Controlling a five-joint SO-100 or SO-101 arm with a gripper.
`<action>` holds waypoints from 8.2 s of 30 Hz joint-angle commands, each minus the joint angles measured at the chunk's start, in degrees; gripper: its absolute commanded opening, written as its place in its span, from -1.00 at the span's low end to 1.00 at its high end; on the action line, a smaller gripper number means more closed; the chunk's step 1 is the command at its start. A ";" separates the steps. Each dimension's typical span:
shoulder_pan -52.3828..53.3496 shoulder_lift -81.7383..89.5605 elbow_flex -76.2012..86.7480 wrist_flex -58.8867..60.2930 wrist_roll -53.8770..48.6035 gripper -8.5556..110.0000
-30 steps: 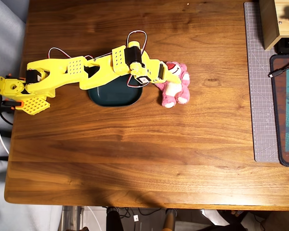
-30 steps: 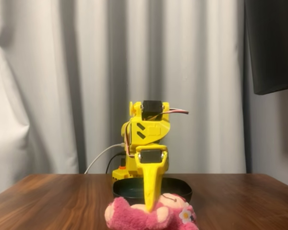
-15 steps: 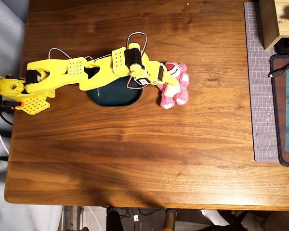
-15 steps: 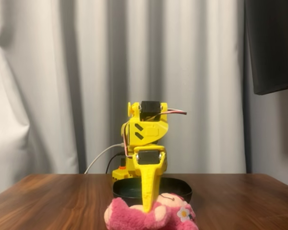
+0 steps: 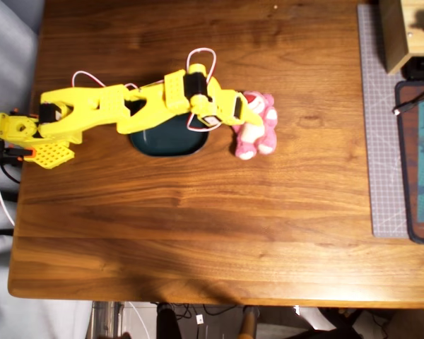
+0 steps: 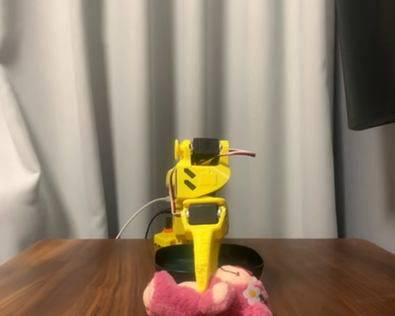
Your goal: Grasp a strawberry bear and put it in the bin.
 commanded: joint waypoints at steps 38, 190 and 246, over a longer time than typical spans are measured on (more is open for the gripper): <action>2.46 0.62 -2.99 1.58 -0.97 -0.86; 0.18 21.27 -3.16 -4.92 -12.74 -0.25; -7.38 6.68 -3.25 8.79 -12.04 -0.19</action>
